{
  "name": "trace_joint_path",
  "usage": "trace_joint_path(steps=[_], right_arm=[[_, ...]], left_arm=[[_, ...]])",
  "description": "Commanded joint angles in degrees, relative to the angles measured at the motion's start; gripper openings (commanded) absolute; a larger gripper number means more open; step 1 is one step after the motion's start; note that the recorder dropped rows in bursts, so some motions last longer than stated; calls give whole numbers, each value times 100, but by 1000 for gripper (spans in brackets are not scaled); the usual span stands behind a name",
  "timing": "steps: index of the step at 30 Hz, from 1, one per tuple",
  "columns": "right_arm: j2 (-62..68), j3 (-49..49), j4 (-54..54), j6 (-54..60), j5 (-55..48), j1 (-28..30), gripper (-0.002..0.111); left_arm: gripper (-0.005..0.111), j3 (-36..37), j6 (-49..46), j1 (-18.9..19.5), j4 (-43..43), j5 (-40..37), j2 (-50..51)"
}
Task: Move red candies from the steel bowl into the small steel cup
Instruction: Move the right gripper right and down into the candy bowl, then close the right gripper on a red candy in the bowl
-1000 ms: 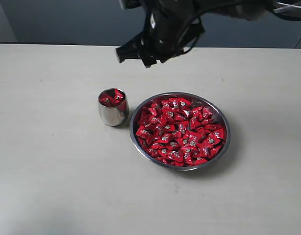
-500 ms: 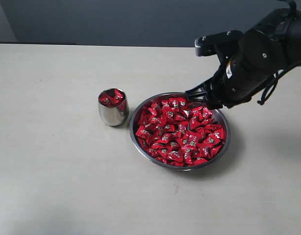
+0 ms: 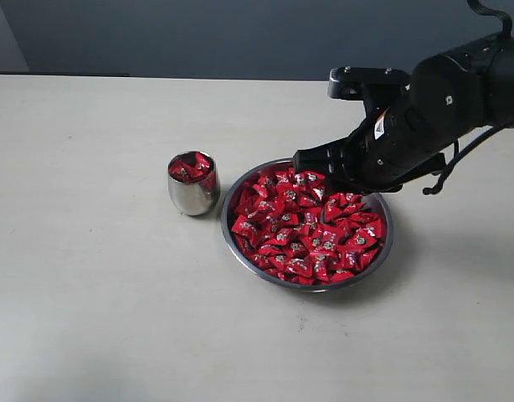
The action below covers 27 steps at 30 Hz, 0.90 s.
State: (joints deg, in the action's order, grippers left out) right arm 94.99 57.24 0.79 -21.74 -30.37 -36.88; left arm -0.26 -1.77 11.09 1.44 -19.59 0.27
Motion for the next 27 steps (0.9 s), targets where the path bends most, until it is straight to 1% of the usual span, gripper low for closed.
trace_joint_path(steps=[1, 5, 9, 17, 27], right_arm=[[169, 108, -21, 98, 50, 24, 38], [674, 434, -242, 370, -350, 24, 38], [1072, 665, -242, 380, -671, 24, 38], [1424, 669, -242, 403, -705, 24, 38], [1453, 669, -278, 425, -768, 24, 38]], left_arm=[[0, 26, 8, -38, 11, 45, -27], [0, 26, 8, -38, 11, 45, -27], [0, 26, 8, -38, 11, 45, -27], [0, 26, 8, -38, 11, 45, -27], [0, 26, 8, -38, 11, 45, -27]])
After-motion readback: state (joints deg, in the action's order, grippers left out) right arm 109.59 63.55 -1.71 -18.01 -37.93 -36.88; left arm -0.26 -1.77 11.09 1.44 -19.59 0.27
